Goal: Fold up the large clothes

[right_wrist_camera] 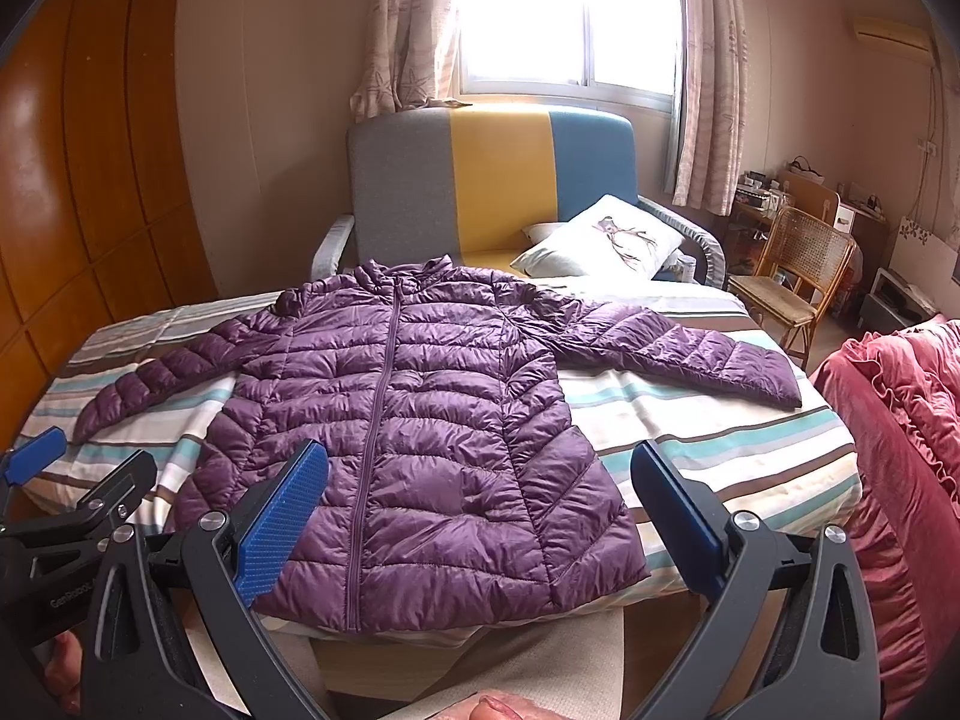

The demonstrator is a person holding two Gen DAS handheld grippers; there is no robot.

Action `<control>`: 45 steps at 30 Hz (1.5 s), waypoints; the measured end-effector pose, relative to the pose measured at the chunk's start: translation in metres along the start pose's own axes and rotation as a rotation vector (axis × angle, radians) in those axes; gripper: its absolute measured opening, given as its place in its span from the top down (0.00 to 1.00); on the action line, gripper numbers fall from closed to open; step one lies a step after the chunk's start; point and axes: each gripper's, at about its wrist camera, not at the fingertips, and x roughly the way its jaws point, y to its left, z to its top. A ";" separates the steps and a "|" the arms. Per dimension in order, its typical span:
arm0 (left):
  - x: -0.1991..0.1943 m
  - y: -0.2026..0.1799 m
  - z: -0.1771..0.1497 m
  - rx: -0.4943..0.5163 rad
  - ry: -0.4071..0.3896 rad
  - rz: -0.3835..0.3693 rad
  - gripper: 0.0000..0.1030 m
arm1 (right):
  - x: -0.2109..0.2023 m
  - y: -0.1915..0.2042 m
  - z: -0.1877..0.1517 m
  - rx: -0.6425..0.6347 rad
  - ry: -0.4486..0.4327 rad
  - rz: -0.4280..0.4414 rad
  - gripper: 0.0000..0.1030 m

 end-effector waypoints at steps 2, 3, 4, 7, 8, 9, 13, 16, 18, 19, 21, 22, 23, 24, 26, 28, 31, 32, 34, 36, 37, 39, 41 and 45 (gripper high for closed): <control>0.000 0.000 -0.001 -0.001 0.003 0.000 0.02 | 0.000 0.000 0.000 0.001 0.001 0.001 0.03; 0.001 0.000 -0.001 -0.001 0.004 0.000 0.02 | 0.000 0.000 0.000 0.000 0.001 0.001 0.03; 0.001 0.000 -0.001 -0.001 0.005 0.001 0.02 | 0.000 0.000 0.000 0.000 0.001 0.000 0.03; 0.001 0.000 -0.001 0.000 0.004 0.000 0.02 | 0.000 0.000 0.001 -0.001 0.002 0.001 0.03; 0.001 0.001 -0.001 -0.001 0.004 0.001 0.02 | 0.000 0.000 0.000 0.000 0.003 0.001 0.03; 0.001 0.001 -0.001 -0.001 0.004 0.000 0.02 | 0.000 0.000 0.000 0.001 0.003 0.002 0.03; 0.001 0.001 -0.001 -0.002 0.006 -0.001 0.02 | 0.000 0.000 0.000 0.001 0.002 0.002 0.03; 0.001 0.000 -0.002 -0.002 0.006 0.001 0.02 | 0.001 0.000 -0.001 0.002 0.004 0.000 0.03; 0.001 0.000 -0.002 -0.001 0.006 0.001 0.02 | 0.001 -0.001 -0.002 0.003 0.007 -0.001 0.03; 0.001 0.000 -0.002 -0.002 0.007 0.001 0.02 | 0.001 -0.001 -0.003 0.003 0.009 -0.001 0.03; 0.001 0.000 -0.002 0.000 0.007 0.001 0.02 | 0.002 -0.001 -0.004 0.003 0.009 -0.001 0.03; 0.001 0.000 -0.002 -0.001 0.008 0.001 0.02 | 0.002 -0.001 -0.004 0.002 0.009 -0.002 0.03; 0.001 0.000 -0.002 -0.001 0.007 0.000 0.02 | 0.002 -0.002 -0.005 0.002 0.009 -0.002 0.03; 0.001 0.000 -0.002 0.000 0.007 0.000 0.02 | 0.002 -0.002 -0.005 0.003 0.009 -0.002 0.03; 0.002 0.000 -0.003 0.000 0.008 0.002 0.02 | 0.002 -0.003 -0.005 0.006 0.012 -0.003 0.03; 0.004 -0.001 -0.004 0.004 0.012 0.001 0.02 | 0.004 -0.003 -0.005 0.009 0.016 -0.004 0.03; 0.010 -0.005 -0.003 0.012 0.022 -0.003 0.02 | 0.009 -0.008 -0.006 0.022 0.028 -0.004 0.03; 0.012 -0.006 -0.001 0.014 0.027 -0.003 0.02 | 0.011 -0.010 -0.005 0.028 0.032 -0.003 0.03; 0.019 -0.008 0.002 0.018 0.046 -0.008 0.02 | 0.021 -0.020 0.000 0.067 0.039 0.023 0.03; 0.032 -0.009 0.006 0.018 0.086 -0.028 0.02 | 0.034 -0.034 0.005 0.116 0.035 0.080 0.03; 0.039 -0.008 0.008 0.014 0.106 -0.041 0.02 | 0.043 -0.043 0.007 0.141 0.029 0.113 0.03; 0.058 -0.007 0.011 0.001 0.151 -0.046 0.02 | 0.064 -0.058 0.010 0.172 0.038 0.144 0.03; 0.078 -0.005 0.013 -0.008 0.178 -0.034 0.02 | 0.090 -0.073 0.011 0.193 0.095 0.117 0.03; 0.116 -0.001 0.018 -0.027 0.205 -0.014 0.02 | 0.143 -0.109 0.006 0.185 0.181 -0.028 0.03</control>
